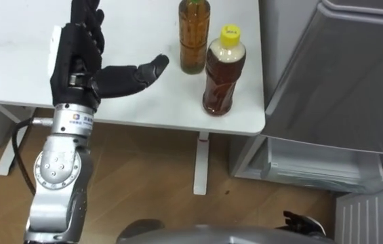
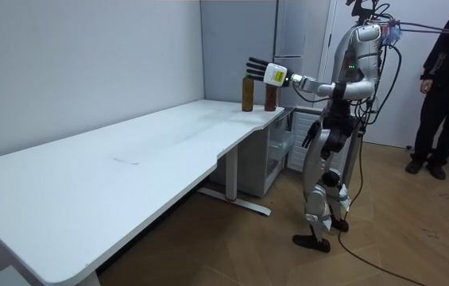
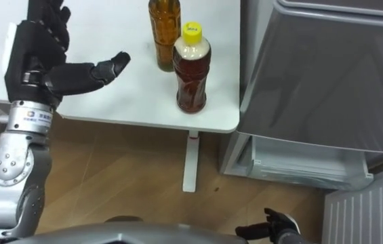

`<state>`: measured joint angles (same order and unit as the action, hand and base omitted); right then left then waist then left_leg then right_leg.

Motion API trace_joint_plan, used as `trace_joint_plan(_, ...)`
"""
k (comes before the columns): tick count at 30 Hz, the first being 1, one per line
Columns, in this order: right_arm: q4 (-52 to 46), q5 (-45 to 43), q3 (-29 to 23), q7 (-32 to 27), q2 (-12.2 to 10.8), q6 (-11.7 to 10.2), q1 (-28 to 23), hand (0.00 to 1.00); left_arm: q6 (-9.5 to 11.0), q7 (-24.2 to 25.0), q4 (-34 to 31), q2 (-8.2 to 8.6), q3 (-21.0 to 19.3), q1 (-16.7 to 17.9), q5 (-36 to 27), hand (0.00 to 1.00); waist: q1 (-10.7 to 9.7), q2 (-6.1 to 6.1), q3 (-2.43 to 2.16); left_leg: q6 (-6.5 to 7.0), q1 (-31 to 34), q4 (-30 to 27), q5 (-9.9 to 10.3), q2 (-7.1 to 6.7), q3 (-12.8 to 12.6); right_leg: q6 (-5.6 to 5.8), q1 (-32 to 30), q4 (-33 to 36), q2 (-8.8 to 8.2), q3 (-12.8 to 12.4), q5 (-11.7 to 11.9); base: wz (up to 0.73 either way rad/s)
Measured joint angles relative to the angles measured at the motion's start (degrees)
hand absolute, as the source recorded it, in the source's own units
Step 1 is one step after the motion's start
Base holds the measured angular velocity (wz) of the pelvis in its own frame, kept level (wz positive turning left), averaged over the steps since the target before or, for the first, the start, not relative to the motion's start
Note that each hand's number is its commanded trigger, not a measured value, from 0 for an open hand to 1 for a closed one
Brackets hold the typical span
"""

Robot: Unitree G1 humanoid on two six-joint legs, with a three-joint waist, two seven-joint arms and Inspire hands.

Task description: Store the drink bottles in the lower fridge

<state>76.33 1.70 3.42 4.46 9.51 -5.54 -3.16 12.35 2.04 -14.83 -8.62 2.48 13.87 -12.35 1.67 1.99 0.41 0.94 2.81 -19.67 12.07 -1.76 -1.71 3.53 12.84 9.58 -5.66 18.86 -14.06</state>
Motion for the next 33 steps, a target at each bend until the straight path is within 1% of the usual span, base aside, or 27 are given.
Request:
trace_joint_plan(4,0.04,0.06,0.35,0.01,0.34,0.07,0.01,0.00,-1.10,3.13,-0.92,-0.39,-0.28,0.63,-3.84,0.00,0.43,-0.54,-0.03,0.00,0.12,0.05,0.01,0.02,0.05,0.00,-0.02,0.02,-0.02,0.17,0.00,0.00)
trace_joint_plan(6,0.03,0.05,0.35,0.07,0.42,0.15,0.01,0.00,-1.41,4.43,-2.19,-0.42,-0.71,1.08,-3.86,0.00,0.46,-0.66,-0.14,0.00,0.51,0.00,0.00,0.07,0.05,0.00,-0.38,0.03,0.01,0.20,0.00,0.00)
trace_joint_plan(9,0.01,0.06,0.35,0.53,0.61,0.53,-0.01,0.00,-1.68,7.72,-3.30,-0.42,-1.69,2.12,-3.86,0.00,0.59,-0.78,-0.39,0.05,0.80,0.01,-0.06,0.11,-0.12,0.00,-0.85,0.15,-0.03,0.12,0.00,-0.03)
trace_joint_plan(13,0.01,0.07,0.37,0.78,0.56,0.80,-0.01,0.00,-3.49,9.94,-3.29,-0.42,-2.29,2.19,-3.85,0.00,0.65,-0.57,-0.53,0.06,0.79,0.00,-0.06,0.13,-0.21,-0.01,-0.89,0.15,-0.04,0.11,0.00,0.00)
trace_joint_plan(16,0.02,-0.04,0.22,0.83,0.56,1.38,0.22,0.00,-3.82,11.26,-3.20,-0.41,-2.29,2.20,-3.83,0.00,0.39,-0.54,-0.53,0.06,0.77,0.13,-0.06,0.14,-0.52,-0.01,-1.00,0.14,-0.10,-0.15,0.01,-0.04)
trace_joint_plan(18,0.01,-0.04,-0.21,1.01,0.56,1.40,0.20,0.00,-4.25,12.66,-3.20,-0.39,-2.29,2.20,-3.83,0.00,0.35,-0.53,-0.52,0.07,0.72,0.24,-0.06,0.15,-0.65,-0.01,-1.04,0.14,-0.13,-0.23,0.01,-0.04)
trace_joint_plan(20,-0.05,-0.04,-0.30,1.25,0.57,1.44,0.20,0.00,-5.29,14.22,-3.19,-0.38,-2.29,2.22,-3.81,0.00,0.34,-0.57,-0.51,0.07,0.68,0.32,-0.06,0.18,-0.75,-0.01,-1.08,0.14,-0.14,-0.30,0.01,0.00)
trace_joint_plan(23,-0.08,-0.05,-0.28,1.38,0.81,1.45,0.24,0.00,-6.04,15.47,-3.17,-0.30,-2.23,2.59,-3.82,0.00,0.37,-0.87,-0.46,0.07,0.59,0.30,-0.06,0.21,-0.97,-0.01,-1.15,0.13,-0.14,-0.63,0.01,-0.04)
trace_joint_plan(26,-0.09,-0.05,-0.21,1.37,1.04,1.44,0.34,0.00,-6.12,16.76,-3.14,-0.22,-2.19,3.13,-3.83,0.00,0.31,-1.23,-0.33,0.06,0.54,0.29,-0.06,0.23,-1.12,-0.01,-1.18,0.09,-0.13,-0.87,0.01,-0.01)
trace_joint_plan(30,-0.10,-0.05,-0.12,1.29,1.23,1.45,0.47,0.00,-6.25,18.32,-2.51,-0.21,-2.08,3.51,-3.92,0.00,0.27,-1.43,-0.19,0.07,0.51,0.30,-0.06,0.24,-1.19,-0.02,-1.19,0.10,-0.13,-0.95,0.01,0.00)
trace_joint_plan(33,-0.10,-0.05,-0.12,1.19,1.26,1.49,0.48,0.00,-7.08,19.44,-2.08,-0.21,-1.99,3.51,-3.92,0.00,0.26,-1.40,-0.11,0.07,0.50,0.33,-0.06,0.24,-1.20,-0.02,-1.19,0.10,-0.13,-0.96,0.01,0.00)
